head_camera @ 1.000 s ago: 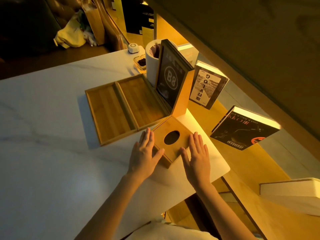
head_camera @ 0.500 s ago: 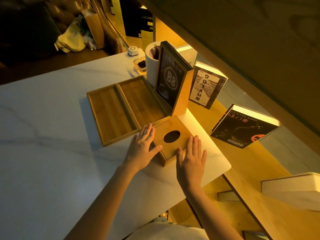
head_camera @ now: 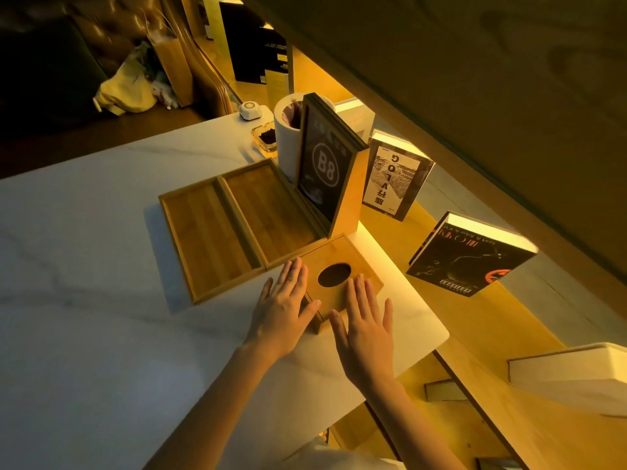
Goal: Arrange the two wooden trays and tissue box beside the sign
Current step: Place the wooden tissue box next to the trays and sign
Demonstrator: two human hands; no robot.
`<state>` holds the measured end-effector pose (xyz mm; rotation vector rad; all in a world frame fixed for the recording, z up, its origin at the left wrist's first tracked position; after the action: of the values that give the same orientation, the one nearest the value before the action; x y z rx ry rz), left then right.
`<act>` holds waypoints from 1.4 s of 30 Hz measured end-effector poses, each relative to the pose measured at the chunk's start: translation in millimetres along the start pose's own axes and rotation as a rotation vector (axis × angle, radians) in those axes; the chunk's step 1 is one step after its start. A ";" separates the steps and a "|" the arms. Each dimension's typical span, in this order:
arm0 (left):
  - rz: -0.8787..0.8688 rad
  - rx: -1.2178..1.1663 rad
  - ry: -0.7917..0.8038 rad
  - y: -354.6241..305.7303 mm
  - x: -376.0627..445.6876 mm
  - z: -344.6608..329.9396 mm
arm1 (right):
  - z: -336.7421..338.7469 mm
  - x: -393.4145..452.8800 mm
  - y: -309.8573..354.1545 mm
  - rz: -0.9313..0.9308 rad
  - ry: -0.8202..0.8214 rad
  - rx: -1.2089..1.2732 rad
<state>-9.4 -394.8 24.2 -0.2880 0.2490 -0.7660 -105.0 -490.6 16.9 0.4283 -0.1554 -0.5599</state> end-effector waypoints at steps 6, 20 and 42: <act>-0.025 -0.035 0.050 -10.6 23.0 3.1 | 3.7 15.4 -9.7 -0.025 0.002 0.021; -0.061 0.000 0.072 -38.1 73.7 -0.9 | 20.1 55.1 -42.1 -0.051 -0.028 0.060; -0.025 0.007 0.036 -46.2 86.3 -3.2 | 27.8 74.8 -55.6 0.007 0.044 0.090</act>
<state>19.9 -488.2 27.0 -0.2713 0.2770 -0.7970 -76.2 -583.4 19.8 0.5269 -0.1399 -0.5377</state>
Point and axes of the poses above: each hand's wrist, its own x-axis towards the middle knuckle, its own z-axis out of the back of the hand, y = z × x, the point moved 7 cm from there along x, towards the middle knuckle, and after that the axes turned 3 degrees about x, right-handed, at the moved point
